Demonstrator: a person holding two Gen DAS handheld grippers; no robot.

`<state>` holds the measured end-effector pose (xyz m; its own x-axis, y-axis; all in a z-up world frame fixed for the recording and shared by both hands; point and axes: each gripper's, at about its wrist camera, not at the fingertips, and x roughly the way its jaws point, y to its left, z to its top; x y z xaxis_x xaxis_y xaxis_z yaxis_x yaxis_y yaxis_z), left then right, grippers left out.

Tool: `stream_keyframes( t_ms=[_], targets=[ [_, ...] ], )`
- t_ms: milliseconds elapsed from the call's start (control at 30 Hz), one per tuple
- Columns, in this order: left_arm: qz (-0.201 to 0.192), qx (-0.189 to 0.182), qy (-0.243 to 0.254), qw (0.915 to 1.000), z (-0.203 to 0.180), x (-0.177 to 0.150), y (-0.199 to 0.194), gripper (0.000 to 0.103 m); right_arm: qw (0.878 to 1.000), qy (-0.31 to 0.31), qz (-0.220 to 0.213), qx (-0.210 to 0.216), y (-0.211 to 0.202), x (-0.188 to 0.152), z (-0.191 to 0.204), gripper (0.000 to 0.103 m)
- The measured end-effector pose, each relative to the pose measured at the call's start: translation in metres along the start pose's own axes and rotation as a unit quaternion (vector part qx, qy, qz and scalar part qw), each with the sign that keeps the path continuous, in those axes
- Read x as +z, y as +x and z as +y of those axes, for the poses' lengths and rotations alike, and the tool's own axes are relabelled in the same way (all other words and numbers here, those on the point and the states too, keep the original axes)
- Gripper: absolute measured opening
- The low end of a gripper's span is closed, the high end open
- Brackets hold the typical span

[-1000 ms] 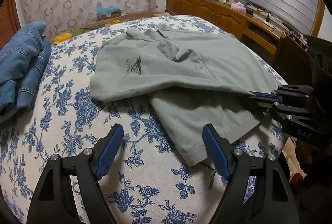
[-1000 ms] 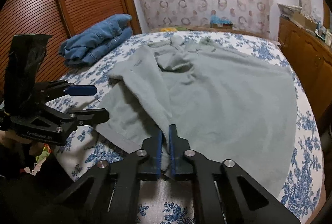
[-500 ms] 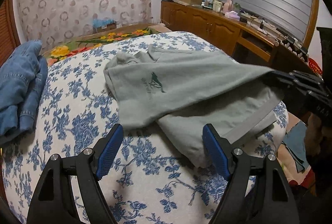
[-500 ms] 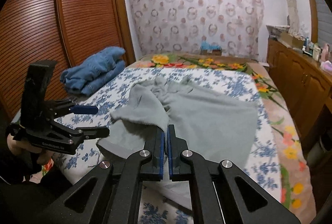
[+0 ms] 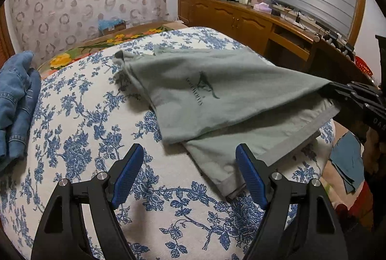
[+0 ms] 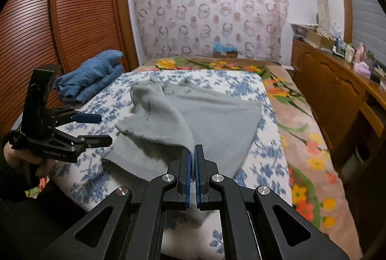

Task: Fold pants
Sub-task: 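Fold the held side over the first fold and open the right gripper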

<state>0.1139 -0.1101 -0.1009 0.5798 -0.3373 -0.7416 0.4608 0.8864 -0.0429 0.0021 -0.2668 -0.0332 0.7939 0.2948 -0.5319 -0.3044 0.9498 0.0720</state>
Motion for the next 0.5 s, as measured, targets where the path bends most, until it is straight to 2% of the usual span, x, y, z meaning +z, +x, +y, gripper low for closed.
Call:
stream_keyframes(
  t_ms=[200, 500],
  targets=[
    [0.007, 0.004, -0.001, 1.0, 0.001, -0.003, 0.004, 0.079, 0.999, 0.016, 0.035, 0.0, 0.013, -0.01, -0.001, 0.003],
    [0.024, 0.01, -0.004, 0.9997, 0.002, -0.009, 0.015, 0.079, 0.997, 0.045, 0.064, 0.004, 0.022, -0.015, -0.016, 0.003]
  ],
)
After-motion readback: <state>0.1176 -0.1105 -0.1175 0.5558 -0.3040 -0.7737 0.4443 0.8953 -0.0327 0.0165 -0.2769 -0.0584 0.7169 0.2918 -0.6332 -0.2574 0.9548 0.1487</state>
